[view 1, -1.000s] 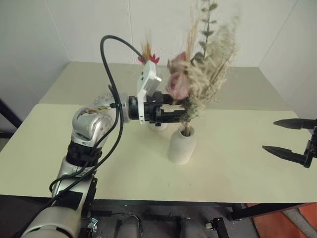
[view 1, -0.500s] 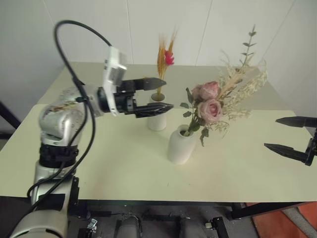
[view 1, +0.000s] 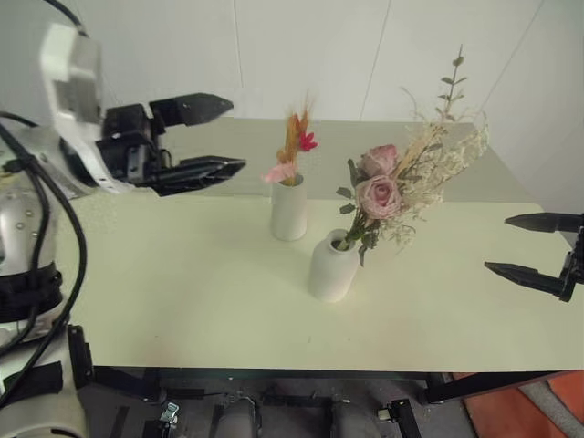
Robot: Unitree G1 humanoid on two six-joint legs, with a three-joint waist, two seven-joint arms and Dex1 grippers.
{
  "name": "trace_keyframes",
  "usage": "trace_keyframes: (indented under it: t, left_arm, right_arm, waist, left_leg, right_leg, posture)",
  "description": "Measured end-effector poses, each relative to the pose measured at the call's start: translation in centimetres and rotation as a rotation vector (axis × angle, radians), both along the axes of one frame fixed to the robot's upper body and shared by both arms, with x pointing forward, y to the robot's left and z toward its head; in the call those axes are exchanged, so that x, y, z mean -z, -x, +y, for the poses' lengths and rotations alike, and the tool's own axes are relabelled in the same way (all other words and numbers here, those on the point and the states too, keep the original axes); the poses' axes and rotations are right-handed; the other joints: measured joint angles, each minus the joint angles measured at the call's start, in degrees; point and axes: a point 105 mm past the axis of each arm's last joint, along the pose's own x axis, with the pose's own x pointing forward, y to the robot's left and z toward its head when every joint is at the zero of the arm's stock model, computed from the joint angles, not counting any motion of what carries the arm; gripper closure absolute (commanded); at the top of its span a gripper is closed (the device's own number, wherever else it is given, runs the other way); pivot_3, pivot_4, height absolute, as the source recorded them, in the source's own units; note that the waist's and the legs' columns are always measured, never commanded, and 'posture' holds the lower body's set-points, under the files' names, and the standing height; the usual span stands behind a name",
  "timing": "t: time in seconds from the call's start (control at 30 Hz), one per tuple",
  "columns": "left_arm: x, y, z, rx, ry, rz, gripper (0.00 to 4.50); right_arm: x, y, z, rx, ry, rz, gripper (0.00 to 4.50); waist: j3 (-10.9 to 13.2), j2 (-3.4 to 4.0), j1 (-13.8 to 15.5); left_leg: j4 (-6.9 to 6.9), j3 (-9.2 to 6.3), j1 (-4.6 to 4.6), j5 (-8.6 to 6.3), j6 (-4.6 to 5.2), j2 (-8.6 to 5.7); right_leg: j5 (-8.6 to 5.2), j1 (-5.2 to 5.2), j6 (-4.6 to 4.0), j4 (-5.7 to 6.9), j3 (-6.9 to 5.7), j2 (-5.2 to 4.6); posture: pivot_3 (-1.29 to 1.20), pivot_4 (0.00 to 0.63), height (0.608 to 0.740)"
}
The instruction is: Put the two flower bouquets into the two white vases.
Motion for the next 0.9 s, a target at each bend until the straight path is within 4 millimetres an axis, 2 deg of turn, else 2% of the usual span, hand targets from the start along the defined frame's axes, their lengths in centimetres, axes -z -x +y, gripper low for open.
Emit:
trace_keyframes:
  t: [0.13,0.3,0.67,0.9]
  left_arm:
    - [-0.3,0.8,1.9,-0.065,-0.017,-0.011,0.02]
    - [1.0,1.9,4.3,-0.15,-0.074,0.042,0.02]
    - [2.5,3.5,8.5,-0.336,-0.106,0.087,0.02]
    - [3.0,3.7,9.4,-0.382,-0.115,0.087,0.02]
  right_arm:
    - [0.0,0.0,0.0,-0.003,0.002,0.0,0.0]
    - [0.1,0.1,-0.1,-0.005,0.001,0.005,0.0]
    - [-0.4,-0.4,-0.5,-0.004,-0.006,-0.004,0.0]
    - [-0.5,-1.1,0.2,-0.037,0.005,0.005,0.0]
  waist:
    - [0.0,0.01,-0.09]
    - [0.0,0.01,-0.17]
    - [-0.01,0.01,-0.09]
    - [-0.01,0.01,-0.15]
  left_leg:
    - [-0.01,0.03,0.02,0.0,0.0,0.02]
    - [-0.05,0.14,0.03,-0.01,-0.01,0.11]
    - [-0.17,0.44,-0.06,-0.01,-0.02,0.21]
    - [-0.23,0.57,-0.05,-0.01,-0.02,0.24]
  right_leg:
    - [0.0,-0.01,-0.02,0.01,0.0,0.01]
    - [-0.22,-0.09,-0.39,0.04,0.01,0.03]
    - [-0.27,-0.49,-0.53,0.19,0.09,0.03]
    - [-0.27,-0.6,-0.57,0.24,0.16,0.03]
  posture:
    - [0.0,0.15,0.74]
    - [0.0,0.15,0.74]
    - [0.0,0.15,0.74]
    - [0.0,0.15,0.74]
